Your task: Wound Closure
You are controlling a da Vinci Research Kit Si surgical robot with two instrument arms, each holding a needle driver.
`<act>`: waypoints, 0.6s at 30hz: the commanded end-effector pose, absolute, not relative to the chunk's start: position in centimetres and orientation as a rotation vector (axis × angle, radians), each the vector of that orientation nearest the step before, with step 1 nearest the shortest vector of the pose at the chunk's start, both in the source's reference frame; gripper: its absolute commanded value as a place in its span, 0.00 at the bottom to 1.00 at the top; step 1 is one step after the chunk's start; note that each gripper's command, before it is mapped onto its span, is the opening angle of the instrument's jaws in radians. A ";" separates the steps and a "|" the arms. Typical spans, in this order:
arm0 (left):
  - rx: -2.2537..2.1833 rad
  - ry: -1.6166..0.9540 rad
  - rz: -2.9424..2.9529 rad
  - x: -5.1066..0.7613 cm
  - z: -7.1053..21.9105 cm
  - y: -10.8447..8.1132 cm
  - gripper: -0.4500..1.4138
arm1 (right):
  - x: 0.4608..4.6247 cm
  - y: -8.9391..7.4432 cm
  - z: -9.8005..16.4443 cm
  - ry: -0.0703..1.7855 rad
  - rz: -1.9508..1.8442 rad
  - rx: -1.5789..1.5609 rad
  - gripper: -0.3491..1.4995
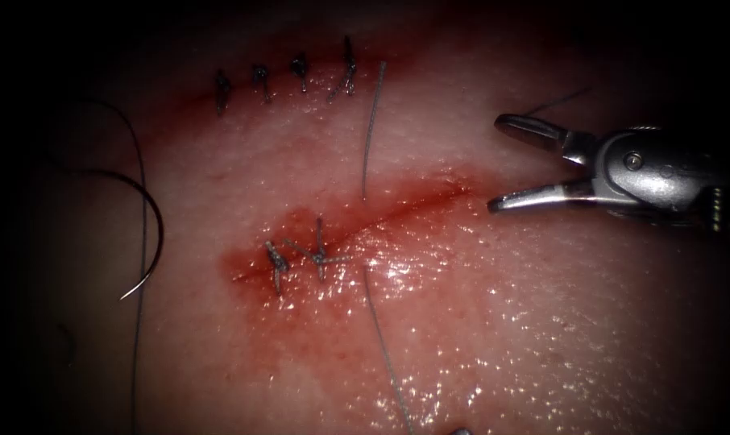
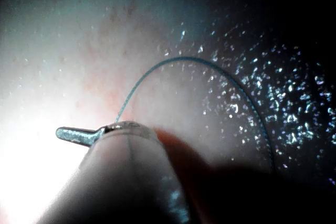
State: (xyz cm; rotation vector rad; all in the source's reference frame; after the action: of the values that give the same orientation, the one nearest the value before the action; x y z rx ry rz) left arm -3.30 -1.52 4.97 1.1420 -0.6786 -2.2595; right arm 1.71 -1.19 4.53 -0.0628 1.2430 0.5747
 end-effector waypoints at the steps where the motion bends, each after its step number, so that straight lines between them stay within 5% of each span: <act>1: 1.144 -0.675 -2.260 -3.33 5.0 -1.6 0.85 | 1.79 -1.2 4.6 1.245 0.574 -0.060 0.98; 5: 1.146 -0.674 -2.258 -3.31 5.0 -1.6 0.56 | 1.81 -1.2 4.6 1.249 0.576 -0.054 0.98; 6: 1.144 -0.680 -2.254 -3.32 5.0 -1.6 0.40 | 1.81 -1.3 4.6 1.250 0.576 -0.055 0.98; 7: 1.138 -0.685 -2.245 -3.32 5.0 -1.6 0.03 | 1.82 -1.3 4.6 1.250 0.576 -0.055 0.97; 13: 1.107 -0.680 -2.253 -3.19 4.8 -1.1 0.00 | 2.00 -1.4 4.6 1.309 0.455 0.071 0.87; 18: 1.112 -0.702 -2.277 -3.03 4.7 -0.8 0.00 | 2.24 -1.6 4.6 1.339 0.295 0.091 0.88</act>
State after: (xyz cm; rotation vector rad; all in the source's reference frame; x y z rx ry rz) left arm -2.95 -0.73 4.62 1.1080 -0.7042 -2.2799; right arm 2.15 -1.59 4.57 0.0907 1.3397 0.2825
